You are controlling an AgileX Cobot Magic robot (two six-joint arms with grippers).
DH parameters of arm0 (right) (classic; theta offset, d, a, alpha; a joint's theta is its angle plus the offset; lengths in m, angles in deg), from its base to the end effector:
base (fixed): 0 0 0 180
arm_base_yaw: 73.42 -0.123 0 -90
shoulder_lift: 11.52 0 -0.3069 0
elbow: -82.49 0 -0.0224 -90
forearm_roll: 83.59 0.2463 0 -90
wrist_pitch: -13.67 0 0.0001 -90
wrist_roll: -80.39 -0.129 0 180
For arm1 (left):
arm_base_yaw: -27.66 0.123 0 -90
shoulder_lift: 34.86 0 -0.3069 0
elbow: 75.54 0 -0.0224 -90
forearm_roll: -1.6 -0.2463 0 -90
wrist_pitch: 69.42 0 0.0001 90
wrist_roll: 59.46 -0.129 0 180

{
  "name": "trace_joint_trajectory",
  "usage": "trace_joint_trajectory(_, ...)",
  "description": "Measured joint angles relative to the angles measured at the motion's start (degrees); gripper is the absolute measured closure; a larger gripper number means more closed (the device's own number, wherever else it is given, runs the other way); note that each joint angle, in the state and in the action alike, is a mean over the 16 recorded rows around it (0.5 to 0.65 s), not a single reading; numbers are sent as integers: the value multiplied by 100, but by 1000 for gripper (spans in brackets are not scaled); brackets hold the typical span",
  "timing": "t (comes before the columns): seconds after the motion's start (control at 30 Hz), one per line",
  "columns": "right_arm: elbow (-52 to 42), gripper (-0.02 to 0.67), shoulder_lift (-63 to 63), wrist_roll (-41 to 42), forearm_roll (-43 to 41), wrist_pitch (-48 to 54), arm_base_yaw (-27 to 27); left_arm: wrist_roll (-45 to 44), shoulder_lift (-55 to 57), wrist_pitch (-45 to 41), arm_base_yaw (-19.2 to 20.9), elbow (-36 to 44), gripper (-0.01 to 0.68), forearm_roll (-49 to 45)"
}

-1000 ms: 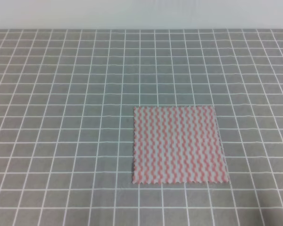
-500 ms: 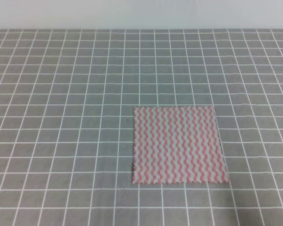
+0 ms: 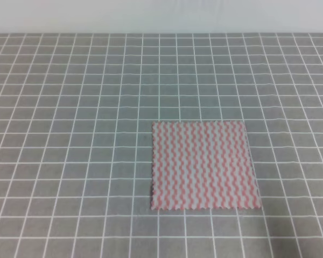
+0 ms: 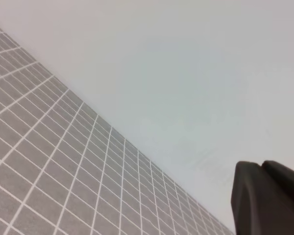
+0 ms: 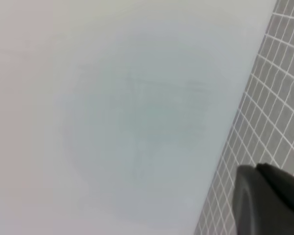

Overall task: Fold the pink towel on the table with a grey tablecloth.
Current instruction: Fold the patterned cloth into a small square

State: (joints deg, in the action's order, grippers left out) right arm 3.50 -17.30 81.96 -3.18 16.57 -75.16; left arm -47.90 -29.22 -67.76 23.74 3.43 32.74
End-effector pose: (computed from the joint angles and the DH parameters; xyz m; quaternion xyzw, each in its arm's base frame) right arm 0.0661 0.0085 0.2093 0.4075 0.5409 0.4885 0.5502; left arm 0.0658 -0.0026 0.2138 -0.2256 0.6243 -0.2913 0.6888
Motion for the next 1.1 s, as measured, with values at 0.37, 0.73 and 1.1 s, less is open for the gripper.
trace_joint_trajectory(0.37,-9,666,-21,927,230,470,-1,-102,46,-101,1,-183,674,1)
trace_joint_trajectory(0.73,647,666,-1210,2693,62,1488,-1,-1439,1279,-1145,1,-1482,674,-14)
trace_joint_trajectory(1.1,1560,665,-3047,4293,190,1991,-1,-3152,3505,-2035,-4,-2662,674,198)
